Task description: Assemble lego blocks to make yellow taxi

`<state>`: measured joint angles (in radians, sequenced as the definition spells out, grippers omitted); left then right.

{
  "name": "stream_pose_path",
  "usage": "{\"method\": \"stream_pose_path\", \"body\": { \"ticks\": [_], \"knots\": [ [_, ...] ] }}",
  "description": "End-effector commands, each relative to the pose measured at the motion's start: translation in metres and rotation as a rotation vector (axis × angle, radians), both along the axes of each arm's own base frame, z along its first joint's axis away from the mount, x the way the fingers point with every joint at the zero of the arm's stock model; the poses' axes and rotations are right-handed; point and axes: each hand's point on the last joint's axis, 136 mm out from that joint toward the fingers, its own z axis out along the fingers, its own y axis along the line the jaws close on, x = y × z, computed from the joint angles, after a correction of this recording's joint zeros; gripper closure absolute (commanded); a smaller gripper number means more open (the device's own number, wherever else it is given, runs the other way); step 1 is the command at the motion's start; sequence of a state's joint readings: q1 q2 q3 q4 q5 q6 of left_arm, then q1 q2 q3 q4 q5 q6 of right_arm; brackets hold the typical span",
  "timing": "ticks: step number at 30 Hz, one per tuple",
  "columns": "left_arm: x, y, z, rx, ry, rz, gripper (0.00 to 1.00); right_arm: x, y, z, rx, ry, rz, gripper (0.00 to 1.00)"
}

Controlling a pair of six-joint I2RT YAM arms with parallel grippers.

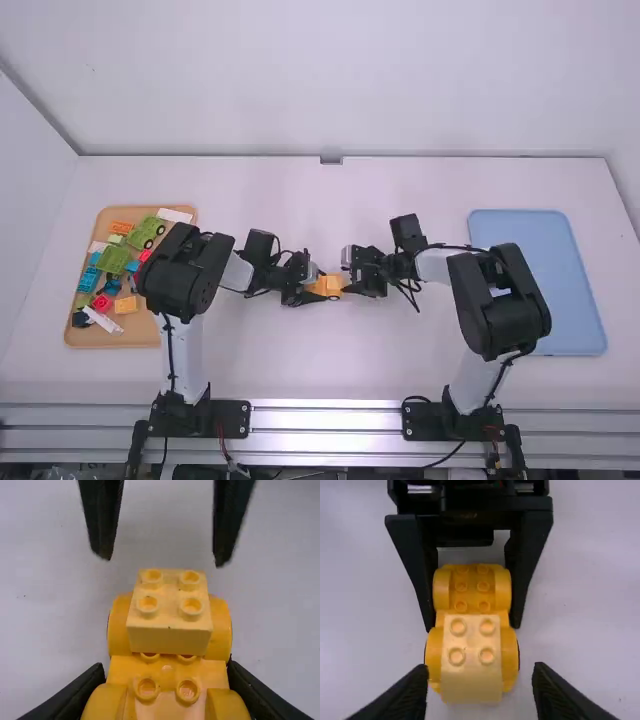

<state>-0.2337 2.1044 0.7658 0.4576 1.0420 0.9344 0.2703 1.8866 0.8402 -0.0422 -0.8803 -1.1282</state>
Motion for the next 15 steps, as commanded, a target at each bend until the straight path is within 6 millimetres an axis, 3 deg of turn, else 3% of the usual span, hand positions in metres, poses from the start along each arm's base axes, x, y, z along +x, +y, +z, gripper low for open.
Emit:
{"method": "stream_pose_path", "body": {
  "ticks": [1, 3, 7, 15],
  "knots": [
    [-0.013, 0.006, -0.023, 0.073, 0.079, 0.035, 0.50, -0.008, -0.002, 0.004, 0.055, 0.012, 0.030, 0.60],
    [-0.013, 0.006, -0.023, 0.072, 0.079, 0.036, 0.50, -0.007, -0.004, 0.001, 0.037, 0.015, 0.022, 0.84],
    [-0.011, 0.006, -0.022, 0.071, 0.079, 0.038, 0.51, -0.011, 0.000, -0.007, -0.020, 0.003, 0.036, 1.00],
    [-0.012, 0.006, -0.022, 0.071, 0.081, 0.037, 0.51, -0.011, 0.010, -0.019, -0.116, -0.014, 0.023, 1.00]
  ]
}}
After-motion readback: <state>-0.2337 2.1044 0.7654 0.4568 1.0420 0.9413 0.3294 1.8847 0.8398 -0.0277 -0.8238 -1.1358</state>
